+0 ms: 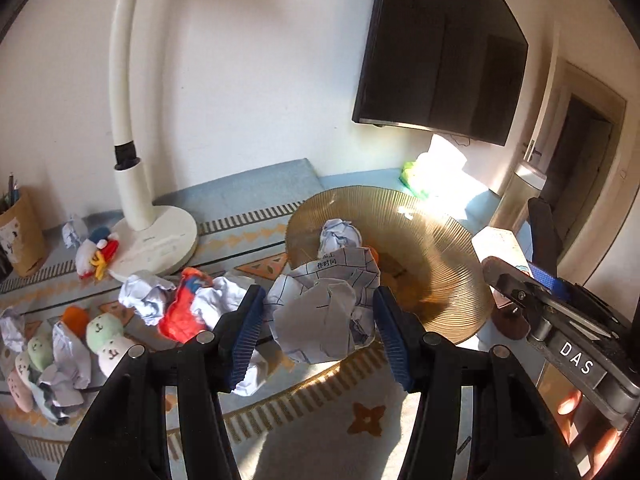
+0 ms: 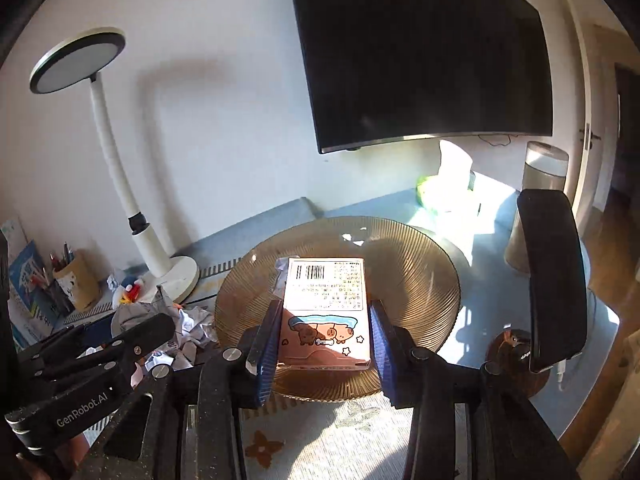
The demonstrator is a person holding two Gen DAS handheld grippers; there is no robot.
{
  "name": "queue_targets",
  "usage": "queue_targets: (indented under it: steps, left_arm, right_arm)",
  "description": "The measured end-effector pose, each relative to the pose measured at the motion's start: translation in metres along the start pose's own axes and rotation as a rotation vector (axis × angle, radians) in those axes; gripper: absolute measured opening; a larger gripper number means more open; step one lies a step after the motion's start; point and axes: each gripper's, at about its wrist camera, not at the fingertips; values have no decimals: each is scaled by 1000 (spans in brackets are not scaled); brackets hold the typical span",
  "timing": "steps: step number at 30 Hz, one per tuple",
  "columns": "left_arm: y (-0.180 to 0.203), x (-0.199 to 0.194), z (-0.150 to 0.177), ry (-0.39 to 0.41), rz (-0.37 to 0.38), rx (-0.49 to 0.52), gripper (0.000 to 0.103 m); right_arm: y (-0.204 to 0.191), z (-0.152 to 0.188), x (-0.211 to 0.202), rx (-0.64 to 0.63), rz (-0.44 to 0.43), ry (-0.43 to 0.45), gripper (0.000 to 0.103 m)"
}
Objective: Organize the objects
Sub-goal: 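Carry the paper ball and pink box over the bowl and release both, then grasp the plush dango stack with the right tool while the left tool grasps grey-blue paper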
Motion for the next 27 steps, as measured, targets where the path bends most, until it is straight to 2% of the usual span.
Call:
queue_targets:
  steps: [3,5,6,7,9,13,16,24,27]
  left_arm:
    - [17,31,-6,-24,3,19,53]
    - [26,42,-10,-24,11,43,55]
    - [28,46,-12,-28,21,46,61]
    - [30,49,-14,-33,28,48,82]
    - [27,48,-16,-15,14,41,95]
    - [2,32,-14,-17,26,-23,96]
    - [-24,4,0,12,1,-66,96]
    - [-92,-97,60,114,-217,-192,96]
    - [-119,-129,84,157,-347,-226,96]
  right_arm:
    - [19,-4,24,31,31,-62,41]
    - [28,-6,33,46,27,-68,41]
    - [32,-7,36,45,21,-65,42]
    - [34,-8,40,41,23,-68,46]
    - [39,-10,43,43,58,-67,51]
    - [49,-7,37,63,44,-60,51]
    - [38,2,29,51,-17,-68,51]
    - [-76,29,-2,-151,-323,-76,51]
    - [-113,44,-8,-206,-388,-78,51]
Point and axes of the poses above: each gripper's, at about its wrist camera, not at the fingertips, and x roughly the way its jaws point, y to its right, z to its underside, and after that the axes turned 2 degrees about -x, right-handed
